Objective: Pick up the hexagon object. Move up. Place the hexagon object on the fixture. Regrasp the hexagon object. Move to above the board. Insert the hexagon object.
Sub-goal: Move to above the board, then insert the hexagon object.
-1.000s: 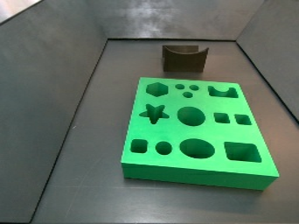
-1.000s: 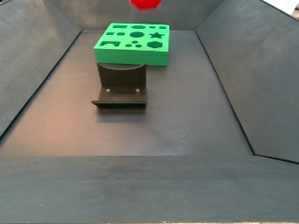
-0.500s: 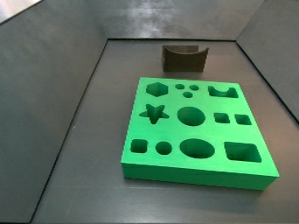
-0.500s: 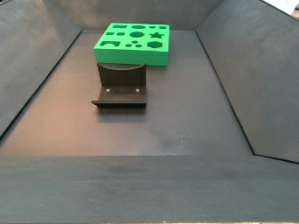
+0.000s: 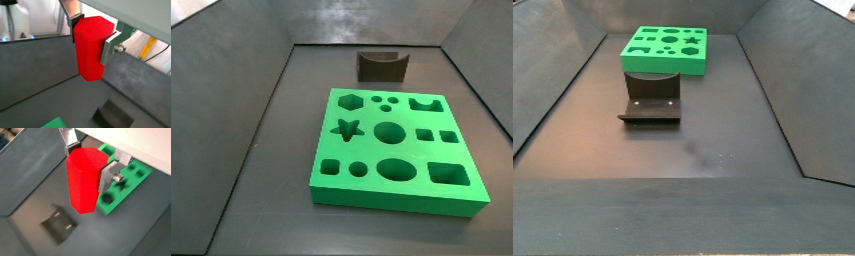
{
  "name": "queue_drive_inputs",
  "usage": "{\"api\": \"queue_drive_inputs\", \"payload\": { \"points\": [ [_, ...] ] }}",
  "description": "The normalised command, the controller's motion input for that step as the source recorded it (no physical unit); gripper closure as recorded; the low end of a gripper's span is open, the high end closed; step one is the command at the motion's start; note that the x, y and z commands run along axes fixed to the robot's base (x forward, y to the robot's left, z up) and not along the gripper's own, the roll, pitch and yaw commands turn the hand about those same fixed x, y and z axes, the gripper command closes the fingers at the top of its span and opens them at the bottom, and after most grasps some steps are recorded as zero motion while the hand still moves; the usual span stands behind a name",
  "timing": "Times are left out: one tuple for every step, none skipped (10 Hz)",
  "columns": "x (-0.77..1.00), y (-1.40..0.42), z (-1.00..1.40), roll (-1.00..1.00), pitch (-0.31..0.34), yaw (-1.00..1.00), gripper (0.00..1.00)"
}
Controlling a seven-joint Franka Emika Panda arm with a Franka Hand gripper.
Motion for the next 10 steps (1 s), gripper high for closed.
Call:
{"api": "queue_drive_inputs", "payload": {
  "points": [
    [-0.29,-1.0,0.12,-1.0,-0.025,-0.09,1.0],
    [-0.25,-0.76,0.09,-1.0,-0.028,-0.08,1.0],
    [-0.2,-0.58,0.06,-0.99,-0.032,-0.08,1.0],
    [-0.13,-0.26,0.03,-0.68,-0.041,-0.05,1.0],
    [-0.08,-0.04,0.0,-0.38,-0.05,-0.01,1.0],
    [-0.06,0.0,0.0,-0.24,-0.046,-0.01,1.0],
    [0.0,0.0,0.0,0.0,-0.006,0.0,1.0],
    [-0.09,0.0,-0.02,0.0,-0.04,0.0,1.0],
    [0.18,0.08,-0.31,-0.15,-0.004,-0.37,1.0],
    [0.23,0.15,-0.62,-0.19,-0.034,-0.67,1.0]
  ]
}}
